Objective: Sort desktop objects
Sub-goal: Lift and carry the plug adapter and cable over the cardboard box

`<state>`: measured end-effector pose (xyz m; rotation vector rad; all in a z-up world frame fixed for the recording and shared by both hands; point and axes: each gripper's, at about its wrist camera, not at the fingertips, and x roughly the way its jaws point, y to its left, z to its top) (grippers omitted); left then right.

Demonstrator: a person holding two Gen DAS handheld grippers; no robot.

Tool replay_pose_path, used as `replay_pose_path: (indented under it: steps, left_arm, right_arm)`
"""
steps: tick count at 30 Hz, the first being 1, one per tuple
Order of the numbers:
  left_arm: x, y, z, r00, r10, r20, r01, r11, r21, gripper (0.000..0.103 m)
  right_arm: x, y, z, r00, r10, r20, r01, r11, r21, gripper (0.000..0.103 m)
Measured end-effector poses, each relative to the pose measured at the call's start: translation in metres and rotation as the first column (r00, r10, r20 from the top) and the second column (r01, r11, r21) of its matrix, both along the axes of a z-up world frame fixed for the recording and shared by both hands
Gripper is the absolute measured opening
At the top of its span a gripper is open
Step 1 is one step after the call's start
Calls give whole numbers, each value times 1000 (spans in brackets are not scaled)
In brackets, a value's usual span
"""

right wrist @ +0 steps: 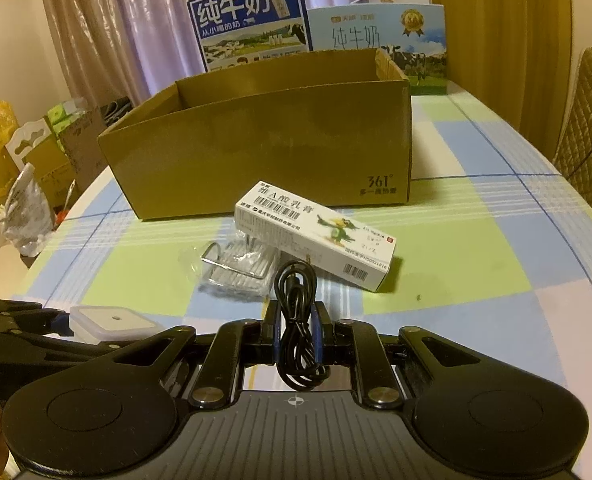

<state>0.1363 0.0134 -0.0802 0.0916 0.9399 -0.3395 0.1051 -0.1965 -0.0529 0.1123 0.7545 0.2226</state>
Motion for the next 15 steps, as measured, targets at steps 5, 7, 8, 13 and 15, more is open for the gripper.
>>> replay_pose_path:
  steps: [5,7,8,13,15]
  left_arm:
    - [-2,-3,3,1000,-5,-1,5,1000,20,61]
    - [-3,-3,7,1000,-9,11,9,1000,26,61]
    - [-4,-4,10,1000,-10,18,10,1000,27,61]
    - [-6,-6,20,999,-16,42,15,1000,25,61]
    - [-6,-8,22,999,-16,46,15,1000,24,61]
  right_arm:
    - [0,0,0,1000,1,-1,-1,1000,10,12]
    - [0,-1,1,1000,-2,4,2,1000,14,12]
    - [0,-1,2,1000,-3,6,3,1000,15,12]
    - [-1,0,5,1000,1,17,-1,1000,14,12]
    - [-2,1,6,1000,2,20,-2,1000,12,12]
